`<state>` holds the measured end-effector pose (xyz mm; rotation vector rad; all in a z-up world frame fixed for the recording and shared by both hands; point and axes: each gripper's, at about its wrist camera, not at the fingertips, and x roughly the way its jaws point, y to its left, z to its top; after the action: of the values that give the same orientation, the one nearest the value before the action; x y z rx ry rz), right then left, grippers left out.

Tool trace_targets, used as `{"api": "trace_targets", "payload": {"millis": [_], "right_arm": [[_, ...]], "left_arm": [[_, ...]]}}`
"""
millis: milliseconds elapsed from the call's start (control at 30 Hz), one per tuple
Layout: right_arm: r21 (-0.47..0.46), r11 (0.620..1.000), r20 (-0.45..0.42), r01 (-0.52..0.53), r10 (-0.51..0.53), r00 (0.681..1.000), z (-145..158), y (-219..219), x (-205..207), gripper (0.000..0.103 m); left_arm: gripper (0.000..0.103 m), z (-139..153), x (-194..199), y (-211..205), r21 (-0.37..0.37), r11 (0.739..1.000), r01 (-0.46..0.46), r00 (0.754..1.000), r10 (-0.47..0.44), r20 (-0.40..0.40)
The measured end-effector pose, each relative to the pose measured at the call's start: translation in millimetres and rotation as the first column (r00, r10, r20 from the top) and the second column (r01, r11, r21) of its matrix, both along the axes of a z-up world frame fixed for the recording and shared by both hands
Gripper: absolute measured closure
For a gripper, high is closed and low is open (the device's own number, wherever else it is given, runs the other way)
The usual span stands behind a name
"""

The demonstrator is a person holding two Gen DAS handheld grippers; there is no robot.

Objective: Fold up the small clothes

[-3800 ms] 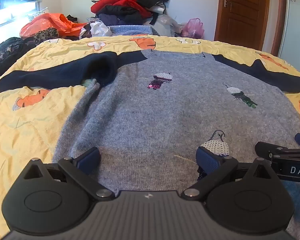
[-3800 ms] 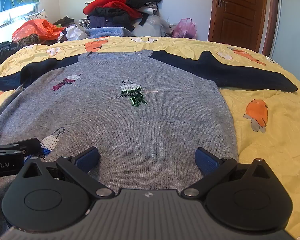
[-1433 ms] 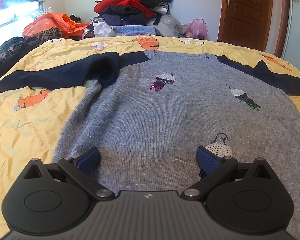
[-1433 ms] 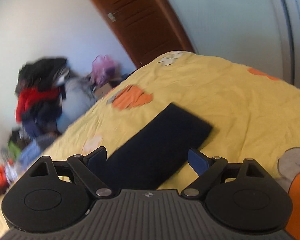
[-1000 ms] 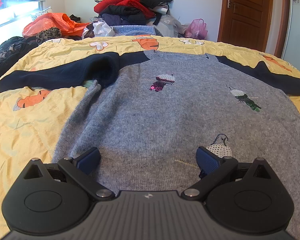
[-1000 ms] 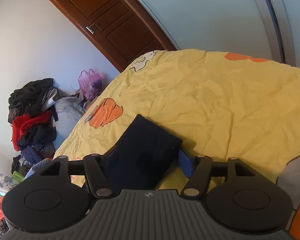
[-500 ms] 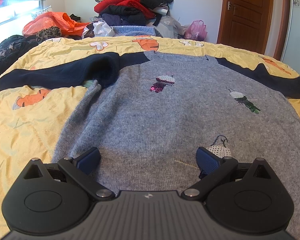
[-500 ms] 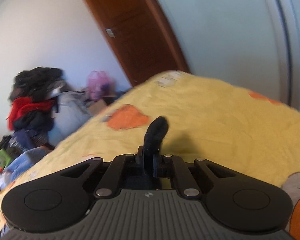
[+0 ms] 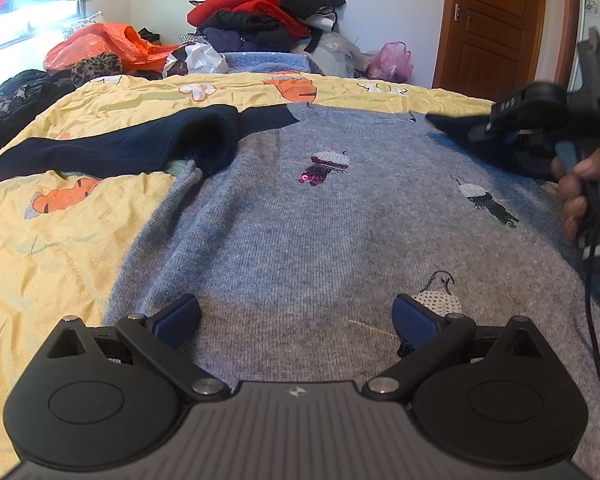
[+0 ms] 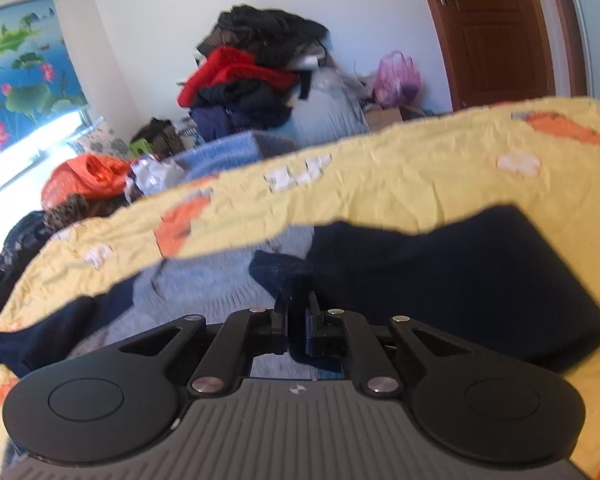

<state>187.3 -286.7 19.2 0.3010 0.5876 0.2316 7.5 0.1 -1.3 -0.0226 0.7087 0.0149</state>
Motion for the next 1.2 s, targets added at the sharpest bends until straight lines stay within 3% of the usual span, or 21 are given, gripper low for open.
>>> {"api": "trace_targets", "payload": {"millis": [67,133,200,267,333,400,467,533,567,667,733,767,900,1033,1200], "right_arm": [[0.035,0.999,-0.070,0.006,-0.004,0.998,-11,-3,-1,0.072],[0.100,0.995,-0.059,0.009,-0.003,0.998,-10,-13,-15,0.069],[0.159,0.987,-0.038,0.004,0.002,0.999,-9,-24,-34,0.058],[0.213,0.977,-0.016,-0.020,0.024,1.000,-6,-32,-57,0.054],[0.238,0.970,-0.009,-0.056,0.060,0.998,-9,-35,-74,0.053],[0.217,0.974,-0.019,-0.069,0.075,0.997,-17,-36,-84,0.052],[0.219,0.975,-0.057,-0.040,0.054,0.997,-31,-38,-87,0.054],[0.285,0.958,-0.048,-0.030,0.045,0.998,-32,-46,-90,0.049],[0.299,0.954,-0.044,-0.023,0.038,0.998,-33,-48,-91,0.046],[0.368,0.930,-0.055,-0.010,0.033,0.998,-38,-57,-91,0.047],[0.385,0.923,-0.055,-0.011,0.035,0.998,-39,-60,-93,0.046],[0.390,0.921,-0.052,-0.013,0.036,0.998,-39,-61,-95,0.046],[0.413,0.910,-0.047,-0.013,0.035,0.998,-39,-62,-97,0.045],[0.437,0.899,-0.041,-0.018,0.040,0.998,-40,-66,-98,0.044],[0.453,0.891,-0.032,-0.026,0.046,0.998,-39,-66,-97,0.041]], "left_arm": [[0.000,0,0,-1,0.006,1.000,0.001,1.000,-0.001,-0.002],[0.000,0,1,-1,0.010,1.000,0.006,1.000,-0.006,-0.004],[0.000,4,3,-1,0.012,1.000,0.010,1.000,-0.010,-0.012],[0.000,17,9,-3,0.001,0.999,0.037,0.999,-0.037,-0.007],[0.000,39,21,-6,-0.057,0.996,0.073,0.997,-0.071,0.032],[0.000,60,41,-9,-0.164,0.979,0.118,0.992,-0.110,0.056],[0.000,70,70,-11,-0.331,0.926,0.183,0.983,-0.178,0.044],[0.000,63,108,-13,-0.516,0.833,0.199,0.973,-0.229,0.007],[0.000,55,126,-15,-0.577,0.799,0.172,0.974,-0.227,-0.024],[0.006,38,172,-32,-0.684,0.723,0.096,0.969,-0.224,-0.100],[0.019,34,193,-52,-0.720,0.686,0.103,0.956,-0.267,-0.118],[0.019,32,201,-62,-0.719,0.687,0.106,0.951,-0.281,-0.129],[0.019,21,221,-85,-0.655,0.754,0.050,0.943,-0.251,-0.217],[0.019,19,215,-85,-0.622,0.780,0.065,0.950,-0.240,-0.201],[0.019,10,219,-71,-0.637,0.770,0.034,0.949,-0.225,-0.221]]}}
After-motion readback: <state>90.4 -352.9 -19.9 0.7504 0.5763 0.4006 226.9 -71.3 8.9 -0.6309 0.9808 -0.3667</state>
